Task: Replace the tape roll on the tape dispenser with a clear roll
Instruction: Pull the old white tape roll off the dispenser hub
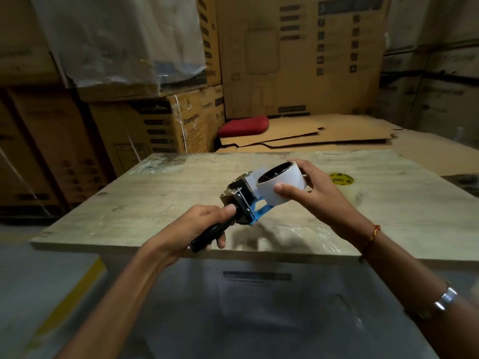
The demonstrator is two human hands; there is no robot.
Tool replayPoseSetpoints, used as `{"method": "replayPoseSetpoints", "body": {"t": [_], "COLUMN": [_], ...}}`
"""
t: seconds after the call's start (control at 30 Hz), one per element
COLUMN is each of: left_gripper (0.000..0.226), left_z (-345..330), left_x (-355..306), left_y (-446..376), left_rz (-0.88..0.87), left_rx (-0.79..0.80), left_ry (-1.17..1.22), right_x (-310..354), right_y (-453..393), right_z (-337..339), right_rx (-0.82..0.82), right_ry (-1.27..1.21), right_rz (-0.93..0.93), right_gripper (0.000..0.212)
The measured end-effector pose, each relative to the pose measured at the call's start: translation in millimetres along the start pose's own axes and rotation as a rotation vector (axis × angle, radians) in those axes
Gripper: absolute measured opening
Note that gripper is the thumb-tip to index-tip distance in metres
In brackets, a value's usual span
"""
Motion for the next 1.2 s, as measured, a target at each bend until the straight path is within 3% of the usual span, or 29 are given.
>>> {"method": "replayPoseSetpoints", "body": {"t": [0.2,0.37,0.5,0.67,0.97,1.2], "left_gripper": [0.04,0.062,0.041,0.055,0.055,0.043], "left_z": [-1,16,18,18,20,22], "left_x": [8,22,29,36,46,54], "left_y": [9,0,-13,-39,-92,-120], "left_rz": [-0.109,-0.187,-0.245,-0.32,-0.296,-0.214], "left_rx": [0.024,-0.174,-0.373,-0.454,-0.484,-0.334], "left_ry": [-0.258,-0.483,-0.649,-0.797,-0.985,-0.988], "right_x": [16,23,6,-31,-63,-76], "right_y": [21,35,29,17,-3,-22], "right_z": [3,-2,-16,-24,-32,-26], "right_rx": [0.001,-0.06,-0.086,-0.045,0.063,0.063], "right_ry": [0.103,0.51,0.666,0.617,0.462,0.402], "right_rz": [0.143,0.384,0.408,0.338,0.177,0.15], "right_gripper": [0.081,0.098,0.103,0.098,0.084,0.082]}}
Point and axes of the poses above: each hand's wrist, its own y-axis away from the middle knuckle, its own z-axis out of the back of the hand, x = y × z, the point moved 5 cm from there along -y, towards the middle knuckle, and after that the axes turned 6 degrees about -y, right-handed, at the moved point
